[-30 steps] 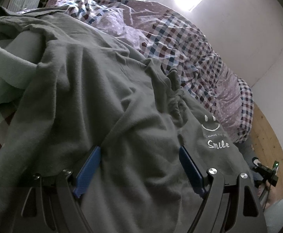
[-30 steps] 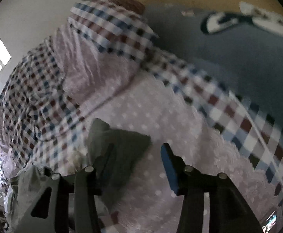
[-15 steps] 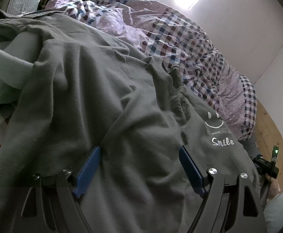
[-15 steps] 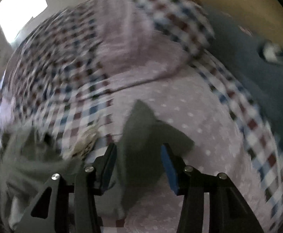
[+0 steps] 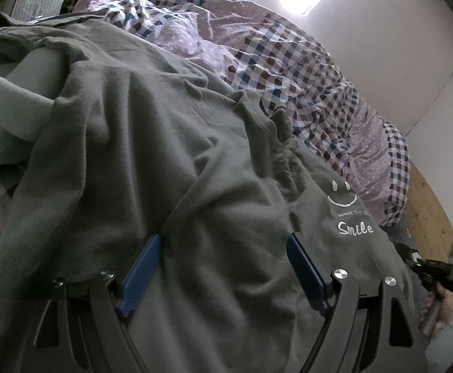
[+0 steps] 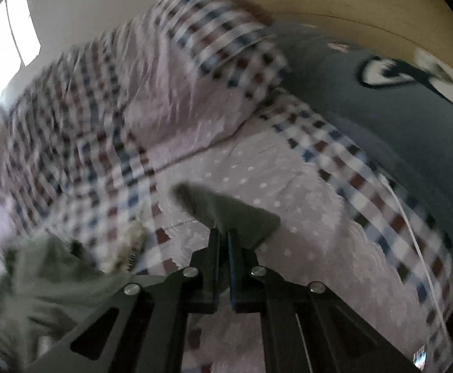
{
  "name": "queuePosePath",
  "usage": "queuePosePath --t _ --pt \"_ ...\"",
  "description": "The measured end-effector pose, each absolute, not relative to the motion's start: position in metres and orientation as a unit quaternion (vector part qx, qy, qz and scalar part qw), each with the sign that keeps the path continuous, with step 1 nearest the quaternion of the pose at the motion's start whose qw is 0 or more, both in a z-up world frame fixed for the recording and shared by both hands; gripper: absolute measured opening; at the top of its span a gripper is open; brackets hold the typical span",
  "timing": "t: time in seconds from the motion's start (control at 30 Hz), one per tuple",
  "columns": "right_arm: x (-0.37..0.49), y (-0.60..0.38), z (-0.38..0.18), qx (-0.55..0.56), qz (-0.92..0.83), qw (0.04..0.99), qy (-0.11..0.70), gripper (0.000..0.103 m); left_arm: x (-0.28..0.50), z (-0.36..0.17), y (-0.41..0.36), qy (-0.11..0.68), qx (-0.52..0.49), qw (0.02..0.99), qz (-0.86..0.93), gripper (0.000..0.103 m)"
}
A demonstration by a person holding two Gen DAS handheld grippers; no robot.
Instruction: Fold clothes
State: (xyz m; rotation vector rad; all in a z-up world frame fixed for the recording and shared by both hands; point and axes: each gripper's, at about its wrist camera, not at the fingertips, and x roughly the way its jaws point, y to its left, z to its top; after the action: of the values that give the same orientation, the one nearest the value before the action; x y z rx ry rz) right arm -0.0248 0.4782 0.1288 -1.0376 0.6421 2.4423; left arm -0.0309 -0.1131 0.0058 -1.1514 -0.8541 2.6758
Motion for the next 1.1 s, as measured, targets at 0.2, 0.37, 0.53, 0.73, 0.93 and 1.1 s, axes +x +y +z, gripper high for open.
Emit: queuePosePath --t 0.2,0.37,0.53,0.73,0.93,1.1 --pt "-0.012 0.466 0.172 -0.340 0.885 0.197 0.251 0.003 -0.030 0.006 -0.114 -0.281 -0.378 0.054 0.881 0.085" --pt "-0.074 0.482 0.137 -0.414 0.855 0.203 0.237 0.009 -0.030 0.006 -0.113 -0.278 -0.378 0.051 0.882 0.085" --pt "-0.080 0.514 0.114 -0.410 0.849 0.226 0.244 0.041 -0.031 0.006 -0.112 -0.275 -0.378 0.050 0.883 0.085" --pt "-0.051 0.552 0.068 -0.418 0.822 0.223 0.317 0.051 -0.030 0.007 -0.108 -0.261 -0.377 0.047 0.888 0.085" --pt "-0.048 0.565 0.024 -0.412 0.797 0.173 0.408 0.051 -0.030 0.006 -0.107 -0.255 -0.376 0.043 0.890 0.085" --pt "-0.060 0.559 0.020 -0.399 0.807 0.157 0.405 0.027 -0.032 0.006 -0.105 -0.248 -0.377 0.041 0.891 0.085"
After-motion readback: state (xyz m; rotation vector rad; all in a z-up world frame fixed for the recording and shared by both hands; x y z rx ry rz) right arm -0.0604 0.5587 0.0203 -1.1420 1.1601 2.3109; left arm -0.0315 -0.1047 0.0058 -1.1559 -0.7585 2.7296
